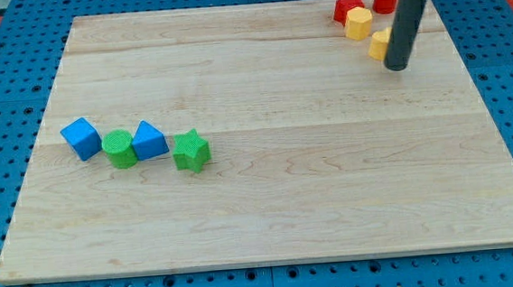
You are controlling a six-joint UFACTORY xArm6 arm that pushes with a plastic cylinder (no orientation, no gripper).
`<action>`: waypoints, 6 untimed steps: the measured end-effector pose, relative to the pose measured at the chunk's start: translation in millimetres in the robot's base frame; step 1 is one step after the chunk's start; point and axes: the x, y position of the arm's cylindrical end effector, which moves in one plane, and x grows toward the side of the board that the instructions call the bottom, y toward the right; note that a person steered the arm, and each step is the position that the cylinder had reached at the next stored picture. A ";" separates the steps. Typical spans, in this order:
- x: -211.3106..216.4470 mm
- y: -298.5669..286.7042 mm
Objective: Make a group of yellow blocks and red blocks
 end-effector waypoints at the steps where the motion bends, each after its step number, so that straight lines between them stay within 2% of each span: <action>1: -26.9 1.5; 2: -33.2 4.9; 3: -74.9 76.8; 4: -138.3 78.5; 5: -159.0 70.9; 6: -159.2 54.5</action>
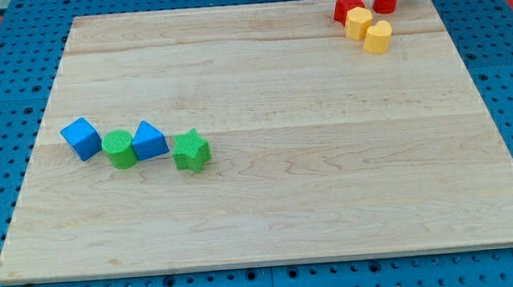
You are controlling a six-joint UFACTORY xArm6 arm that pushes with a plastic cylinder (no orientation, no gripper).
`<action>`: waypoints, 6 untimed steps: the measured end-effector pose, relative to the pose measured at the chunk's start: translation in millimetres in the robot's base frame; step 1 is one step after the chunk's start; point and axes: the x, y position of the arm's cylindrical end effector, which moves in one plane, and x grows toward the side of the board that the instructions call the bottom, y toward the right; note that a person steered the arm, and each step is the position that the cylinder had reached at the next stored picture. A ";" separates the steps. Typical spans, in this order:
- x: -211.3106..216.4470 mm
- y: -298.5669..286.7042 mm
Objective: Make a group of yellow blocks and red blocks
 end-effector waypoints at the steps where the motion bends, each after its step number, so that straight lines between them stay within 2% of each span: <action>1: 0.6 -56.7; 2: 1.0 -102.1; 3: 1.7 -68.1; 4: 61.5 2.3; 5: 132.0 -1.9; 6: 136.4 -31.9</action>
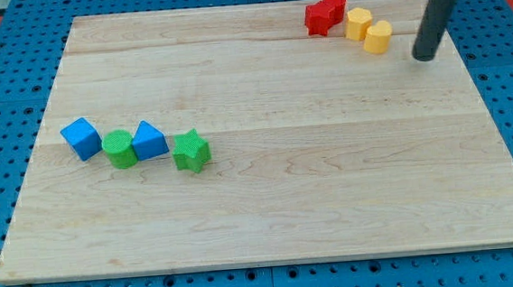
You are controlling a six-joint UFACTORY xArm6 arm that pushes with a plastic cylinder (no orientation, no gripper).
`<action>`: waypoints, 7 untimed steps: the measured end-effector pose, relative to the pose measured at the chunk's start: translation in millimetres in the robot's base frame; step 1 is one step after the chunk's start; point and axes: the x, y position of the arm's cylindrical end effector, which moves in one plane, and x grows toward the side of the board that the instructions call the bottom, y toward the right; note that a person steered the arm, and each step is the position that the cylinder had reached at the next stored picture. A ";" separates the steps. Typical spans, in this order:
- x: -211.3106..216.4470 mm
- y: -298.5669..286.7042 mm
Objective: Make a group of yellow blocks and red blocks
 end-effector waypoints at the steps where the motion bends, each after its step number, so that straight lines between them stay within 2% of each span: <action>1: -26.6 -17.6; 3: -49.5 -50.4; 7: -49.3 -48.1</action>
